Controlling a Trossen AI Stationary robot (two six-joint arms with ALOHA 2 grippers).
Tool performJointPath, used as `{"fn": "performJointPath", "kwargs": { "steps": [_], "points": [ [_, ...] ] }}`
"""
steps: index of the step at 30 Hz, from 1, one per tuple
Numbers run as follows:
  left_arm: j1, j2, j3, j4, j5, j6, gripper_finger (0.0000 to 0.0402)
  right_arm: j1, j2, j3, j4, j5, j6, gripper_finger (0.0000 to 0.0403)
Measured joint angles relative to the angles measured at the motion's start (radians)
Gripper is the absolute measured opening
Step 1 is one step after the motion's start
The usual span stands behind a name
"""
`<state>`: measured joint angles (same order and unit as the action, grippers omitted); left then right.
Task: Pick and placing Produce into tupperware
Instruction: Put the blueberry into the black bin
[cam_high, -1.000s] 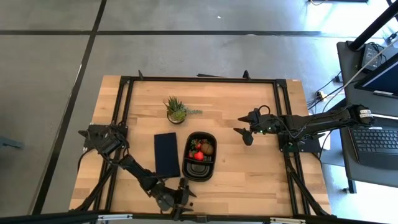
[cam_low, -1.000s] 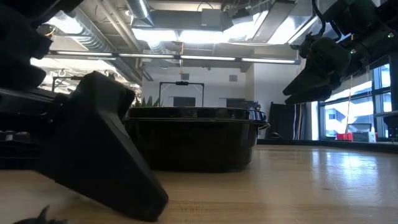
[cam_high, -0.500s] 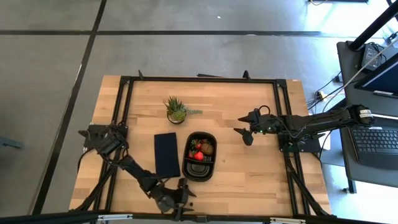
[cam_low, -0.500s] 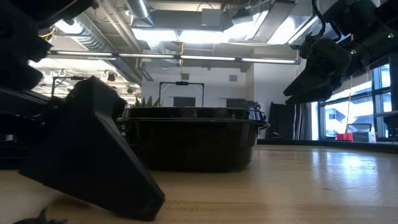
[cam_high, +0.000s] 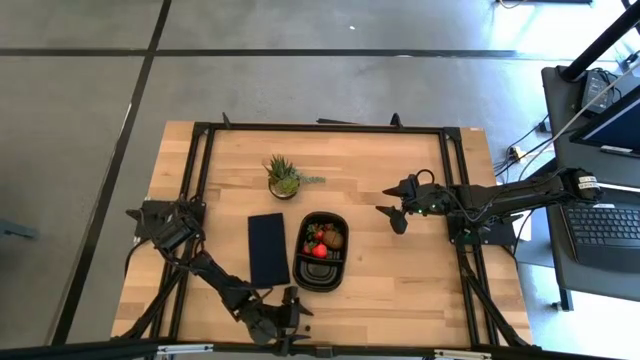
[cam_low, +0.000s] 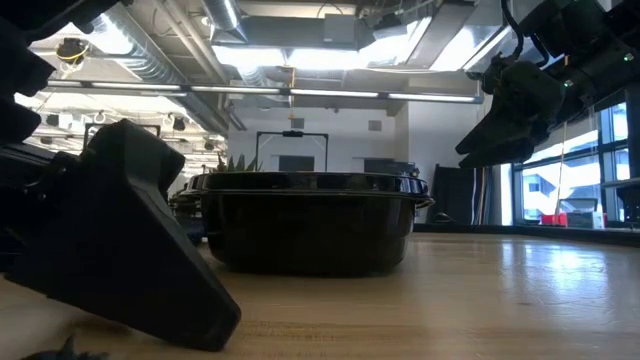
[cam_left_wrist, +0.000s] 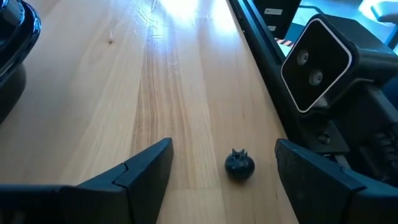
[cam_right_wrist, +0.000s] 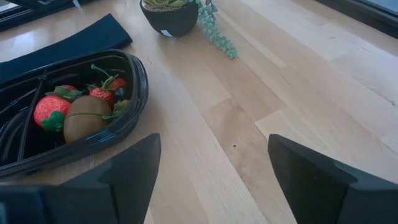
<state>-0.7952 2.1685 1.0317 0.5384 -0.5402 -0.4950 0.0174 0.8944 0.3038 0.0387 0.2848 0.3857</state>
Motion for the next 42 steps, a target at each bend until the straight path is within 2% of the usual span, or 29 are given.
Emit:
{"fn": "performJointPath", "kwargs": {
  "steps": [6, 37, 42],
  "points": [
    [-0.001, 0.022, 0.0, 0.006, -0.018, -0.016, 0.0259, 0.0, 0.0, 0.0, 0.0, 0.0, 0.002, 0.0298],
    [-0.016, 0.039, -0.001, -0.007, -0.072, -0.049, 0.0062, 0.0, 0.0, 0.0, 0.001, 0.0, 0.001, 0.0298],
    [-0.016, 0.039, -0.002, -0.007, -0.074, -0.049, 0.0046, 0.0, 0.0, 0.0, 0.001, 0.0, 0.0, 0.0298]
  ]
}}
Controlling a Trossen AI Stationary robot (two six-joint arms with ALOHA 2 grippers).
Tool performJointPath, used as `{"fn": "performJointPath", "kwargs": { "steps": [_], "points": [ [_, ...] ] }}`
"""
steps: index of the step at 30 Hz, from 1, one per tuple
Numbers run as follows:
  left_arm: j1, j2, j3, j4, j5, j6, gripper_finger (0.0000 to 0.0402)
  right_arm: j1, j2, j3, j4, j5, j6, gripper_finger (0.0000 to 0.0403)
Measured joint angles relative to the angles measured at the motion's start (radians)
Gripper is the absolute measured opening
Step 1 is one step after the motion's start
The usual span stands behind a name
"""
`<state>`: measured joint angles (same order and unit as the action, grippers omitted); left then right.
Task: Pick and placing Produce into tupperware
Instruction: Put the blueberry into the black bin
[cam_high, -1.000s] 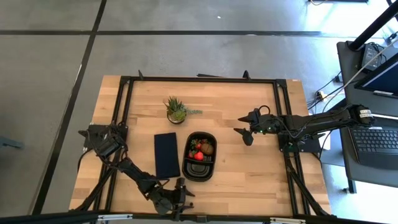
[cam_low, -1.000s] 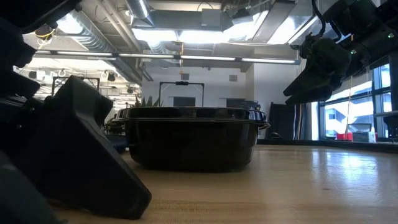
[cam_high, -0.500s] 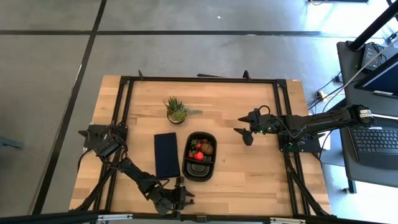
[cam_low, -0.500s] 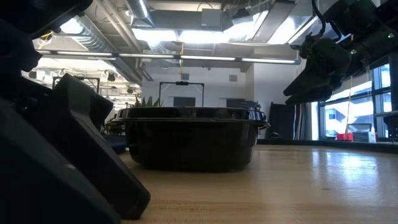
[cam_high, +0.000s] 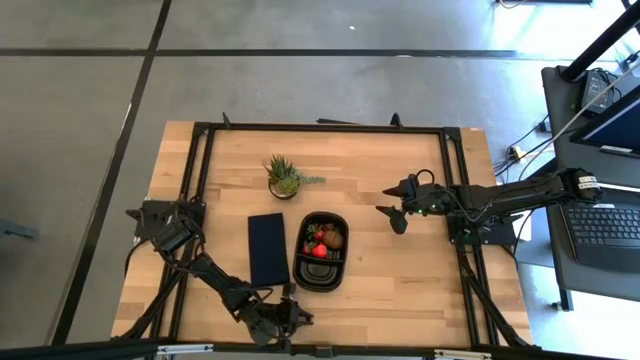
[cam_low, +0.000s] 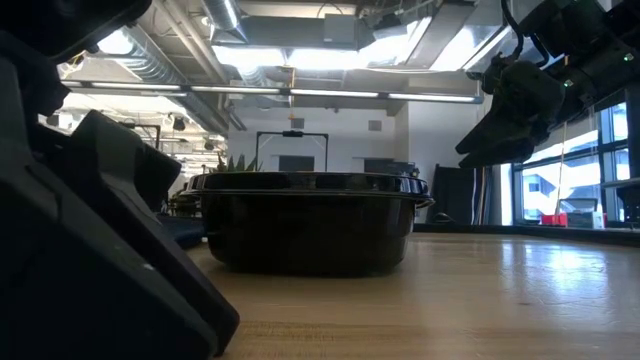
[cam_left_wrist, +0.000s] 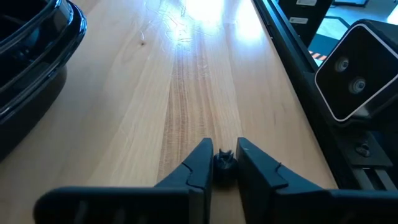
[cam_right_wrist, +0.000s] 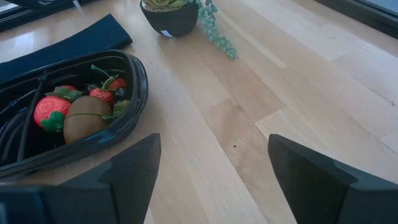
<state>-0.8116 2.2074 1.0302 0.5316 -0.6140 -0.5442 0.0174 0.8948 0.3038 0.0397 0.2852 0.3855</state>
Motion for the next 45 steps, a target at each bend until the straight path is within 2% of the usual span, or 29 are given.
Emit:
{"fn": "performJointPath", "kwargs": {
  "steps": [6, 12, 23, 27, 32, 45],
  "points": [
    [-0.001, 0.001, 0.0, 0.0, -0.01, 0.002, 0.0056, 0.0, 0.0, 0.0, 0.0, 0.0, 0.0, 0.0298],
    [-0.002, 0.002, -0.001, 0.018, -0.013, 0.003, 0.0041, 0.0, 0.0, 0.0, 0.0, 0.0, 0.0, 0.0298],
    [-0.002, -0.019, -0.002, 0.024, -0.018, 0.056, 0.0041, 0.0, 0.0, 0.0, 0.0, 0.0, 0.0, 0.0298],
    [-0.002, -0.072, -0.004, -0.058, 0.016, 0.077, 0.0041, 0.0, 0.0, 0.0, 0.002, 0.0, 0.0, 0.0298],
    [0.009, -0.153, -0.005, -0.172, 0.001, 0.056, 0.004, 0.0, 0.0, 0.0, 0.004, 0.0, -0.001, 0.0298],
    [0.141, -0.28, -0.003, -0.341, -0.002, 0.094, 0.0039, 0.0, 0.0, 0.0, 0.003, 0.0, -0.027, 0.0298]
  ]
}}
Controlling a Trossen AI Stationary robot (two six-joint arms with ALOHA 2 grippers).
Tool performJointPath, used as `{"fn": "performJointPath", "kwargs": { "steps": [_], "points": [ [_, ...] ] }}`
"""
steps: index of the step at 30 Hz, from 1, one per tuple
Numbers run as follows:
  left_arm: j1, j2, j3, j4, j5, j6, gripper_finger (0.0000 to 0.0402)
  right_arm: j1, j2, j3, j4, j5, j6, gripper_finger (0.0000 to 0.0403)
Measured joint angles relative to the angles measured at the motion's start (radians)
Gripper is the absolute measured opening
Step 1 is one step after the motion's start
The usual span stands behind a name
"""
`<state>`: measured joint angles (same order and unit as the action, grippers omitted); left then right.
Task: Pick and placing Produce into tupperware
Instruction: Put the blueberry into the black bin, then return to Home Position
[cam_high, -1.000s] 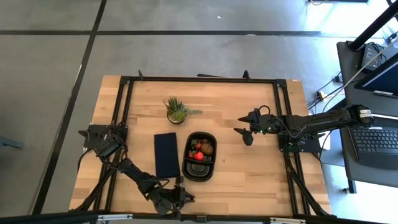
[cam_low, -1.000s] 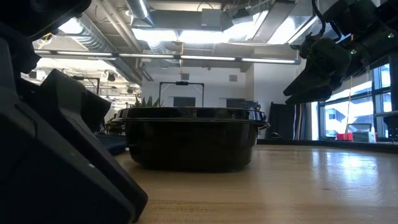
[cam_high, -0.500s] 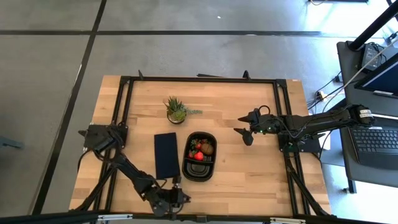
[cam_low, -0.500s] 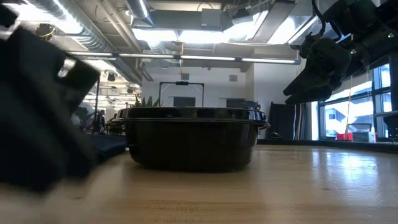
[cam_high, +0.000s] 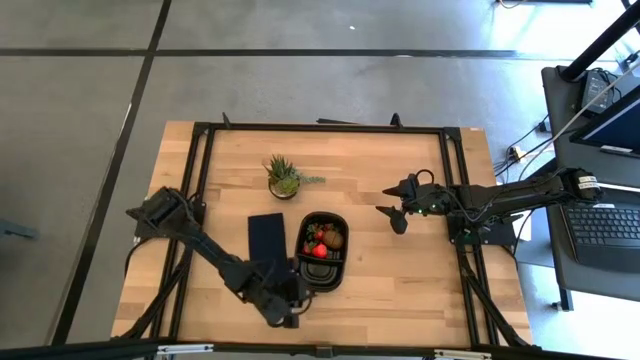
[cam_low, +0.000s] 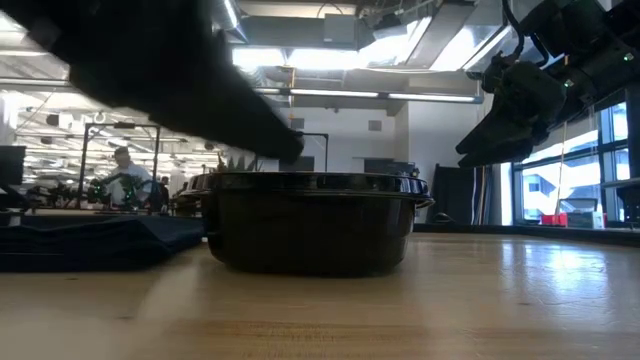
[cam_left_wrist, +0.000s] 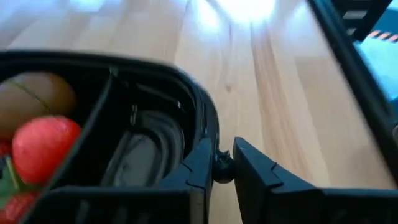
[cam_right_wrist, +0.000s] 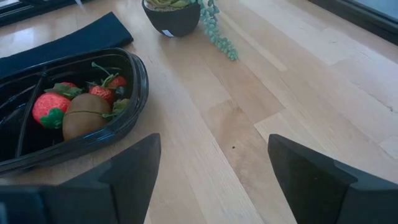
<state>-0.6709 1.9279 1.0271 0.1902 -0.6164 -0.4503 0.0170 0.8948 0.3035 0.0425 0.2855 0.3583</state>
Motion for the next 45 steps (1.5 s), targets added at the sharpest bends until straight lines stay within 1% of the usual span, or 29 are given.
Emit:
{"fn": "performJointPath", "kwargs": {
  "steps": [6, 9, 12, 16, 19, 21, 30, 40, 42, 45],
  "points": [
    [0.056, -0.067, 0.001, -0.011, 0.013, 0.018, 0.0041, 0.0, 0.0, 0.0, -0.002, 0.0, -0.004, 0.0298],
    [0.101, -0.075, 0.003, -0.024, 0.012, 0.016, 0.0043, 0.0, 0.0, 0.0, -0.005, 0.0, -0.004, 0.0298],
    [0.156, -0.075, 0.002, -0.029, 0.051, 0.015, 0.0039, 0.0, 0.0, 0.0, -0.011, 0.0, -0.02, 0.0298],
    [0.224, -0.067, 0.002, -0.052, 0.077, 0.015, 0.0039, 0.0, 0.0, 0.0, -0.011, 0.0, -0.03, 0.0298],
    [0.261, -0.065, 0.002, -0.051, 0.154, 0.014, 0.0051, 0.0, 0.0, 0.0, -0.016, 0.0, -0.048, 0.0298],
    [0.275, -0.065, 0.002, -0.052, 0.173, 0.008, 0.006, 0.0, 0.0, 0.0, -0.02, 0.0, -0.054, 0.0298],
    [0.301, -0.065, 0.002, -0.05, 0.164, 0.01, 0.0097, 0.0, 0.0, 0.0, -0.02, 0.0, -0.056, 0.0298],
    [0.302, -0.066, 0.002, -0.047, 0.155, 0.016, 0.0118, 0.0, 0.0, 0.0, -0.019, 0.0, -0.054, 0.0298],
    [0.302, -0.086, 0.002, -0.078, 0.144, 0.016, 0.0122, 0.0, 0.0, 0.0, -0.019, 0.0, -0.054, 0.0298],
    [0.302, -0.165, 0.002, -0.16, 0.084, 0.02, 0.0127, 0.0, 0.0, 0.0, -0.019, 0.0, -0.058, 0.0298]
  ]
}}
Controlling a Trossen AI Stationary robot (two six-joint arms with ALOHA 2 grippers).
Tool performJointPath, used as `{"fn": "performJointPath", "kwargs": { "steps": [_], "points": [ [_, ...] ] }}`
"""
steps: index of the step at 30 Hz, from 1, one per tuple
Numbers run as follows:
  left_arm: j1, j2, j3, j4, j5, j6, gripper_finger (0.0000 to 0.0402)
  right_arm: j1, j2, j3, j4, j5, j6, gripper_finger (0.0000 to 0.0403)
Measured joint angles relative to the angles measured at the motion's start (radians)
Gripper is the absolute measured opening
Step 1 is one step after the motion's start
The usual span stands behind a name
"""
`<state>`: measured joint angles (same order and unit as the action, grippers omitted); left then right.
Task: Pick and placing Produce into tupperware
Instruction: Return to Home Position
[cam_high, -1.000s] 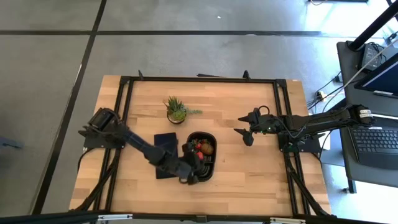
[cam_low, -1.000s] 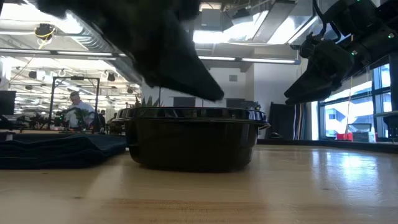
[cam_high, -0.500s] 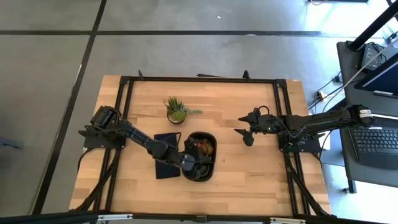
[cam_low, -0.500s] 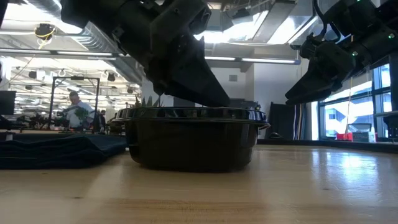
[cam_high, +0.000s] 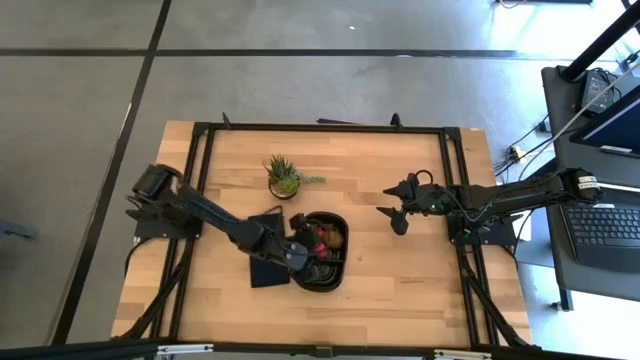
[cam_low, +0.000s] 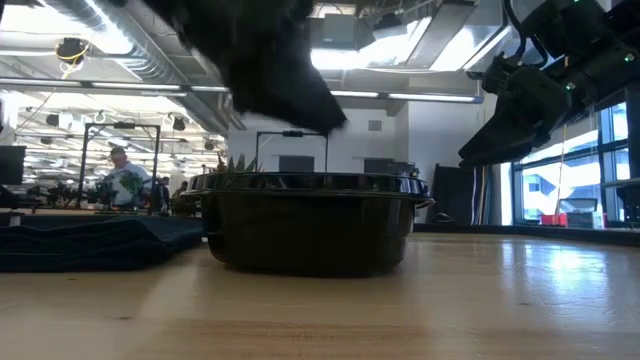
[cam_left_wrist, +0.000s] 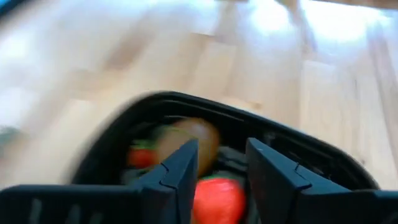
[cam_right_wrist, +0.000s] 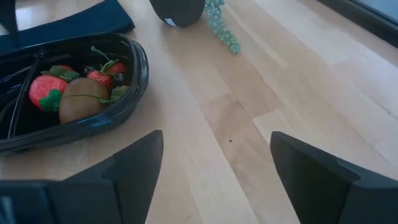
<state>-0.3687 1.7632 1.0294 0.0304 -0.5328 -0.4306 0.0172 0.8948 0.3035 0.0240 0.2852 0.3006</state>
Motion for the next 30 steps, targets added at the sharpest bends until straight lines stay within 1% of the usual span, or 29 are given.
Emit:
{"fn": "performJointPath", "kwargs": {
  "steps": [2, 4, 6, 9, 12, 16, 19, 24, 27, 30],
  "points": [
    [0.0, -0.063, 0.0, -0.075, -0.036, 0.023, 0.013, 0.0, 0.0, 0.0, 0.01, 0.0, -0.01, 0.0298],
    [0.008, -0.119, 0.0, -0.139, -0.072, 0.092, 0.0132, 0.0, -0.012, 0.003, 0.011, 0.0, -0.022, 0.0298],
    [0.024, -0.166, 0.0, -0.153, -0.072, 0.165, 0.0134, 0.0, -0.032, 0.021, 0.01, 0.0, -0.056, 0.0298],
    [0.068, -0.22, -0.001, -0.155, 0.001, 0.274, 0.0133, -0.003, -0.078, 0.041, 0.011, 0.013, -0.133, 0.0298],
    [0.141, -0.273, -0.033, -0.102, 0.128, 0.37, 0.0128, -0.026, -0.147, 0.058, 0.008, 0.033, -0.194, 0.0298],
    [0.286, -0.365, -0.148, 0.024, 0.295, 0.424, 0.012, -0.083, -0.267, 0.068, -0.003, 0.032, -0.236, 0.0298],
    [0.383, -0.46, -0.266, 0.123, 0.38, 0.459, 0.0114, -0.126, -0.352, 0.068, -0.039, 0.029, -0.265, 0.0298],
    [0.492, -0.638, -0.483, 0.286, 0.444, 0.468, 0.0105, -0.198, -0.482, 0.068, -0.144, 0.027, -0.279, 0.0298],
    [0.519, -0.736, -0.606, 0.386, 0.479, 0.461, 0.0099, -0.218, -0.553, 0.068, -0.222, 0.02, -0.259, 0.0298],
    [0.522, -0.816, -0.717, 0.467, 0.481, 0.444, 0.0094, -0.225, -0.611, 0.067, -0.254, 0.017, -0.257, 0.0298]
  ]
}}
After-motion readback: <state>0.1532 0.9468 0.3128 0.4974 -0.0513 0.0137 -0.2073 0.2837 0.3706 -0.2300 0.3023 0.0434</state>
